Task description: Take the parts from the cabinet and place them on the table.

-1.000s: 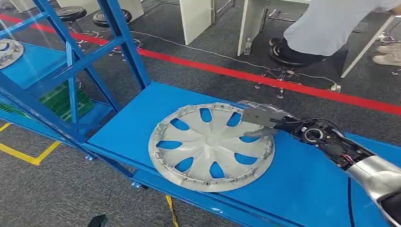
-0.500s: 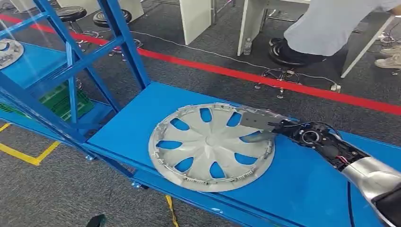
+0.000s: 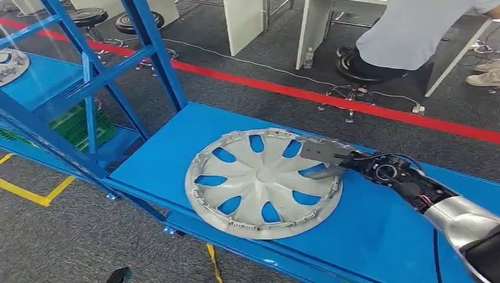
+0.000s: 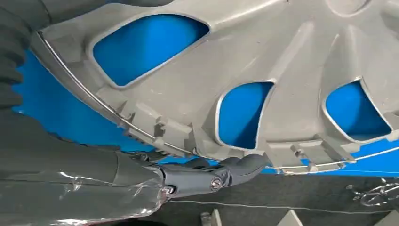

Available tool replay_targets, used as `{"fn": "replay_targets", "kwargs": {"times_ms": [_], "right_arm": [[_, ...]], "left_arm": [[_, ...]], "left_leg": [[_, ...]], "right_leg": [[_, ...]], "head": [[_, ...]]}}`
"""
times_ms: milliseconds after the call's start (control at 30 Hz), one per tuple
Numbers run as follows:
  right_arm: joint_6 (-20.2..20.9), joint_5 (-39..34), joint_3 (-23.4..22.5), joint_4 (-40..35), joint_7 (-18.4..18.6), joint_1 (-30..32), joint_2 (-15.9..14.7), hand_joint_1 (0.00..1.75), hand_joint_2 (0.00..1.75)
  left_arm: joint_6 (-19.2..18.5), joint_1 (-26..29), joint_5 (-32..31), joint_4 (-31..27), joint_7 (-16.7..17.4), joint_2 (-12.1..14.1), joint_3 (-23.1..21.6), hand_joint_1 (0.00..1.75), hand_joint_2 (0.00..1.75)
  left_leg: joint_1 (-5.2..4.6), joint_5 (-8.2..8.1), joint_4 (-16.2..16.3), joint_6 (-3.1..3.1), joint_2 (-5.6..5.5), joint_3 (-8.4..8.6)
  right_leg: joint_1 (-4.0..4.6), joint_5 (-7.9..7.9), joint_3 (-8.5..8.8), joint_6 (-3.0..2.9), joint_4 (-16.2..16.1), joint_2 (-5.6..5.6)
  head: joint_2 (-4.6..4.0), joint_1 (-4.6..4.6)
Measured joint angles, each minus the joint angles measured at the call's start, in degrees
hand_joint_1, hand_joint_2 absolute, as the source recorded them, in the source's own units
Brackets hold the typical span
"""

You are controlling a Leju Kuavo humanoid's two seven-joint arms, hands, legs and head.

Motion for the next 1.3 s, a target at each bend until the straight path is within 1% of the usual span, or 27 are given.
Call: {"fn": "replay_targets", "kwargs": {"times_ms": [367, 400, 500, 533, 600, 867, 1300], "right_arm": [[-0.2, -0.2, 0.0, 0.7, 0.0, 0.1, 0.2, 0.0, 1.75], [-0.5, -0.1, 0.0, 0.8, 0.0, 0.2, 0.2, 0.0, 1.75], [-3.0, 0.3, -0.1, 0.9, 0.6, 0.3, 0.2, 0.0, 1.75], [-4.8, 0.7, -0.3, 1.1, 1.2, 0.4, 0.2, 0.0, 1.75], [-6.0, 0.9, -0.7, 1.3, 1.6, 0.3, 0.2, 0.0, 1.75], [-6.5, 1.1, -1.7, 2.0, 1.7, 0.3, 0.2, 0.0, 1.75], [-9.8, 2.5, -3.1, 2.8, 2.6, 0.3, 0.2, 0.0, 1.75]], "left_arm": [[-0.1, 0.0, 0.0, 0.0, 0.0, 0.0, 0.0, 0.0, 0.0], [-0.1, 0.0, 0.0, 0.0, 0.0, 0.0, 0.0, 0.0, 0.0], [-0.1, 0.0, 0.0, 0.0, 0.0, 0.0, 0.0, 0.0, 0.0], [-0.1, 0.0, 0.0, 0.0, 0.0, 0.0, 0.0, 0.0, 0.0], [-0.1, 0.0, 0.0, 0.0, 0.0, 0.0, 0.0, 0.0, 0.0], [-0.1, 0.0, 0.0, 0.0, 0.0, 0.0, 0.0, 0.0, 0.0], [-0.1, -0.1, 0.0, 0.0, 0.1, 0.0, 0.0, 0.0, 0.0]], "left_leg": [[0.0, 0.0, 0.0, 0.0, 0.0, 0.0], [0.0, 0.0, 0.0, 0.0, 0.0, 0.0], [0.0, 0.0, 0.0, 0.0, 0.0, 0.01], [0.0, 0.0, 0.0, 0.0, 0.01, 0.01], [0.0, 0.0, 0.0, 0.0, 0.01, 0.01], [0.0, 0.0, 0.0, 0.0, 0.01, 0.01], [0.0, 0.0, 0.0, 0.0, 0.01, 0.01]], "right_leg": [[0.0, 0.0, 0.0, 0.0, 0.0, 0.0], [0.0, 0.0, 0.0, 0.0, 0.0, 0.0], [0.0, 0.0, 0.0, 0.0, 0.0, 0.0], [0.0, 0.0, 0.0, 0.0, 0.0, 0.0], [0.0, 0.0, 0.0, 0.0, 0.0, 0.0], [0.0, 0.0, 0.0, 0.0, 0.0, 0.03], [0.0, 0.01, 0.0, 0.0, 0.0, 0.04]], "head": [[0.0, 0.0], [0.0, 0.0], [0.0, 0.02], [0.0, 0.02], [0.0, 0.02], [0.0, 0.04], [0.0, 0.02]]}}
